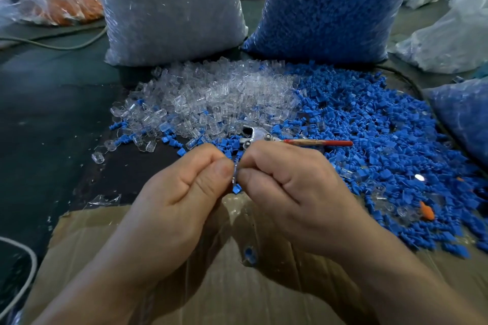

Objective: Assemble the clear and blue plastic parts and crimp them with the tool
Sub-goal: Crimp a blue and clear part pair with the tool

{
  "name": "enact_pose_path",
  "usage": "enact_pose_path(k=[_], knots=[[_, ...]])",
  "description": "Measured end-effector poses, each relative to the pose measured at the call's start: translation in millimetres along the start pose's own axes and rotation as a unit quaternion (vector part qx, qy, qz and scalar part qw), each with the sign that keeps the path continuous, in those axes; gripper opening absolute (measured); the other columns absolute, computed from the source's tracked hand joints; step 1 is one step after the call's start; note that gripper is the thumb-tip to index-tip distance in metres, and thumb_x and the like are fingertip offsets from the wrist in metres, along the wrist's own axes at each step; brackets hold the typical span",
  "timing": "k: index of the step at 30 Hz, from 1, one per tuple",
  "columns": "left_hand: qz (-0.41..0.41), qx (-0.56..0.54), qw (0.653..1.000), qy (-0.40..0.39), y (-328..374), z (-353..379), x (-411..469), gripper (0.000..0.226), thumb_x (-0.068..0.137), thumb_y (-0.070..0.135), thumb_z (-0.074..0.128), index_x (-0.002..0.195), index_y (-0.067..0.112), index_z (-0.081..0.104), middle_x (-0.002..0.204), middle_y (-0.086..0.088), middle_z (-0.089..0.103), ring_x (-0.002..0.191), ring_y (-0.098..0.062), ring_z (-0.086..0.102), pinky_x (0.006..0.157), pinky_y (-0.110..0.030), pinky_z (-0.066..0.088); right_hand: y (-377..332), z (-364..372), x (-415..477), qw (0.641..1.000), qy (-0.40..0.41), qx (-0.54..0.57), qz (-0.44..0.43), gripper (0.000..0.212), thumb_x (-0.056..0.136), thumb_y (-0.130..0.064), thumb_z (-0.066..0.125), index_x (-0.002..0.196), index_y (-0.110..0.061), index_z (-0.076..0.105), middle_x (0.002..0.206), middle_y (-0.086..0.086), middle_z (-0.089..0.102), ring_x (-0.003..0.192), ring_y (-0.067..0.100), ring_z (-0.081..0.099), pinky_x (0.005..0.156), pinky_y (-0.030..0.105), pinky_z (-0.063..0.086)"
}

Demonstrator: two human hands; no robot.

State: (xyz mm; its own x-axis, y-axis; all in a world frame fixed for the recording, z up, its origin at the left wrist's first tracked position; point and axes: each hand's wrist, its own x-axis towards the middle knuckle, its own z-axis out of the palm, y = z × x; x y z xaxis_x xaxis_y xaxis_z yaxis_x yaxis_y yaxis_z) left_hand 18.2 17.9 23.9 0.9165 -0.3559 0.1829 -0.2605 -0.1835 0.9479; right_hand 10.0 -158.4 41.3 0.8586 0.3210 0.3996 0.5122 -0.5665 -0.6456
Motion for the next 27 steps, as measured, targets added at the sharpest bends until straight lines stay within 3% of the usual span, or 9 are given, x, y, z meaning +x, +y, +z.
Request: enact_pose_path(k=[3,6,8,12,15,17,19,22,27], knots=[[0.023,0.029,0.999,0.005,-0.5,-0.3,0.1,0.037,0.09,0.054,0.049,0.08,0.02,0.06,0.065,-0.001,0.052,0.057,-0.01,0.047,0.052,-0.022,0.041,-2.4,0.8,-1.5,0.994,-0.021,0.073,0.075,0.021,0.089,-0.029,0.051,0.072,-0.017,0.053,0.062,-0.009,0.051,0.06,0.009,0.048,0.055,0.034,0.039],[-0.005,-0.052,0.998,0.019,-1.5,4.7,-0.9,0.041,0.086,0.054,0.052,0.076,0.014,0.056,0.063,-0.007,0.043,0.056,-0.013,0.041,0.049,-0.024,0.037,-4.3,-1.6,1.7,0.997,-0.004,-0.072,-0.027,0.026,0.094,-0.028,0.048,0.076,-0.01,0.054,0.068,-0.004,0.05,0.062,0.02,0.047,0.057,0.042,0.037],[-0.012,-0.07,0.997,0.028,-2.1,6.8,-1.3,0.043,0.085,0.054,0.053,0.077,0.012,0.056,0.065,-0.012,0.042,0.057,-0.015,0.04,0.049,-0.025,0.036,-2.2,-3.0,2.5,0.995,0.008,-0.085,-0.056,0.025,0.095,-0.023,0.051,0.075,-0.007,0.054,0.069,-0.001,0.048,0.062,0.022,0.045,0.057,0.044,0.037],[0.044,0.016,0.998,0.033,-0.9,7.1,-1.0,0.037,0.092,0.051,0.048,0.078,0.018,0.057,0.064,0.004,0.047,0.057,-0.006,0.043,0.053,-0.018,0.038,-3.9,0.2,0.0,0.989,-0.02,0.113,0.091,0.02,0.088,-0.028,0.054,0.072,-0.015,0.054,0.059,-0.009,0.048,0.058,0.008,0.046,0.054,0.035,0.039],[0.066,0.06,0.996,0.032,-1.2,5.3,-1.9,0.036,0.095,0.049,0.046,0.08,0.019,0.057,0.067,-0.002,0.052,0.057,-0.008,0.046,0.052,-0.02,0.041,-2.7,0.0,-1.1,0.96,-0.046,0.219,0.169,0.022,0.086,-0.029,0.053,0.072,-0.012,0.053,0.055,-0.01,0.044,0.053,0.004,0.04,0.051,0.029,0.033],[0.054,0.046,0.997,0.034,-2.7,7.0,-1.8,0.038,0.093,0.051,0.047,0.079,0.017,0.058,0.065,-0.001,0.05,0.056,-0.011,0.045,0.051,-0.024,0.041,-2.2,-0.3,-0.8,0.977,-0.047,0.157,0.137,0.02,0.087,-0.031,0.053,0.074,-0.015,0.053,0.057,-0.01,0.047,0.054,0.005,0.043,0.052,0.031,0.035],[0.005,-0.033,0.999,0.043,-4.1,10.5,-0.9,0.039,0.088,0.053,0.051,0.075,0.016,0.055,0.061,0.004,0.048,0.054,-0.011,0.043,0.05,-0.026,0.039,-2.6,-0.4,1.0,0.999,-0.024,0.01,0.042,0.021,0.091,-0.03,0.051,0.075,-0.017,0.053,0.065,-0.009,0.049,0.061,0.01,0.046,0.056,0.036,0.038],[-0.012,-0.076,0.996,0.043,-7.2,13.5,0.5,0.03,0.091,0.048,0.05,0.077,0.022,0.056,0.061,0.016,0.05,0.054,-0.001,0.044,0.052,-0.015,0.039,-2.3,-1.5,3.0,0.997,-0.002,-0.071,-0.036,0.025,0.093,-0.028,0.048,0.077,-0.01,0.053,0.069,-0.004,0.049,0.064,0.018,0.046,0.058,0.04,0.037],[0.018,0.017,0.998,0.049,-7.4,10.7,-1.6,0.03,0.093,0.051,0.047,0.078,0.027,0.056,0.064,0.018,0.053,0.058,-0.002,0.046,0.056,-0.022,0.038,-4.8,1.5,-2.4,0.978,-0.029,0.176,0.112,0.021,0.088,-0.03,0.054,0.072,-0.015,0.054,0.055,-0.011,0.046,0.051,0.005,0.043,0.047,0.029,0.036]])
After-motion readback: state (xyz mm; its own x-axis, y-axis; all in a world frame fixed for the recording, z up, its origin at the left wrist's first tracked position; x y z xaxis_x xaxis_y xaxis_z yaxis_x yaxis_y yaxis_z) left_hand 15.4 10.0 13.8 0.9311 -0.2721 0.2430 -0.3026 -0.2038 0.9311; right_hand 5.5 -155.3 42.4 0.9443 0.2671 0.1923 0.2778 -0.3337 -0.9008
